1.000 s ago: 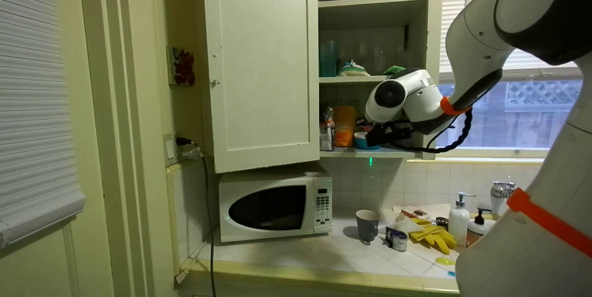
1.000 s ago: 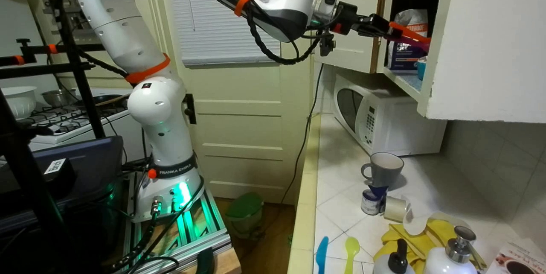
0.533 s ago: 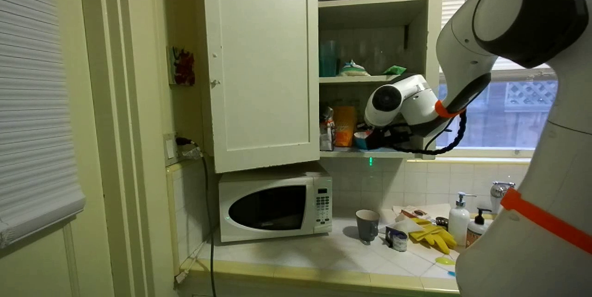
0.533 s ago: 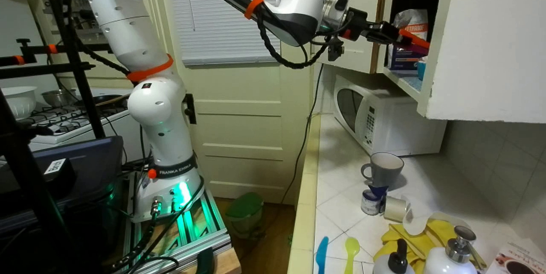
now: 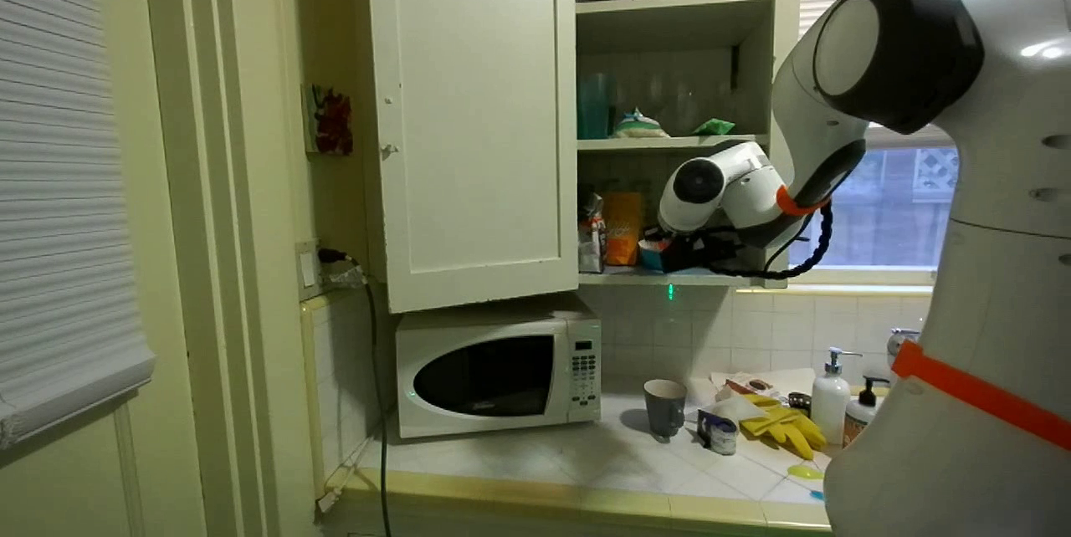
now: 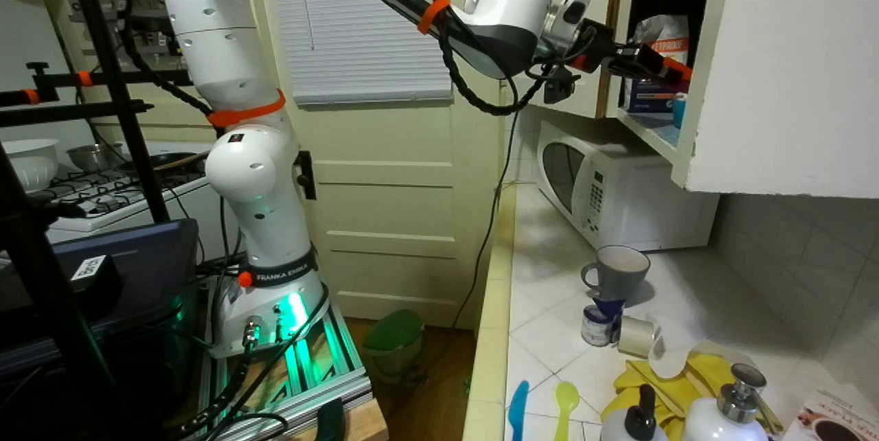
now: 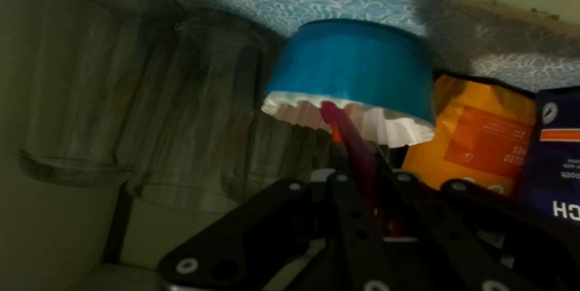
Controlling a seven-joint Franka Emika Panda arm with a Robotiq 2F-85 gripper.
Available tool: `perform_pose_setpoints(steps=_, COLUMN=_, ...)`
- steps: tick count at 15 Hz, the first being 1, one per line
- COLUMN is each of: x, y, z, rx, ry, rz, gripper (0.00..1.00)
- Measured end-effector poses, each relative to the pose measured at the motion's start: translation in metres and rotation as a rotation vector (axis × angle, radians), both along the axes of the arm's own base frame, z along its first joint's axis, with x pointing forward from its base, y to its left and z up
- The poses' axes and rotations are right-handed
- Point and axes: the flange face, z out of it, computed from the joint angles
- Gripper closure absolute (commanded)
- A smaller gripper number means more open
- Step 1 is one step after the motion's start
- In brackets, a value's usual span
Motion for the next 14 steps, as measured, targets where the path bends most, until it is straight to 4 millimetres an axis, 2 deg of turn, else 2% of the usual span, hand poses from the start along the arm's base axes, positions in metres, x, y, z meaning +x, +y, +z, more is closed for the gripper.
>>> perform_pose_setpoints(steps=1, x=0.003, y=-0.002, z=-0.002, rx=0.002, ry=0.004, rz=0.003, gripper=0.66)
perform_pose_setpoints(steps=3, x=0.009, y=-0.004, z=-0.003, rx=0.005, ry=0.008, rz=0.01, gripper=0.58)
perform_pose_setpoints(steps=10, x=0.02, y=-0.005, z=-0.004, rx=0.0, ry=0.009, rz=0.022, gripper=0.05)
perform_pose_setpoints(steps=11, x=0.02, y=-0.003, z=-0.002, rx=0.0, ry=0.008, rz=0.026, gripper=0.0)
perform_pose_setpoints(steps=14, x=0.019, y=0.005, z=-0.002, rx=0.012, ry=0.009, rz=0.051, gripper=0.0)
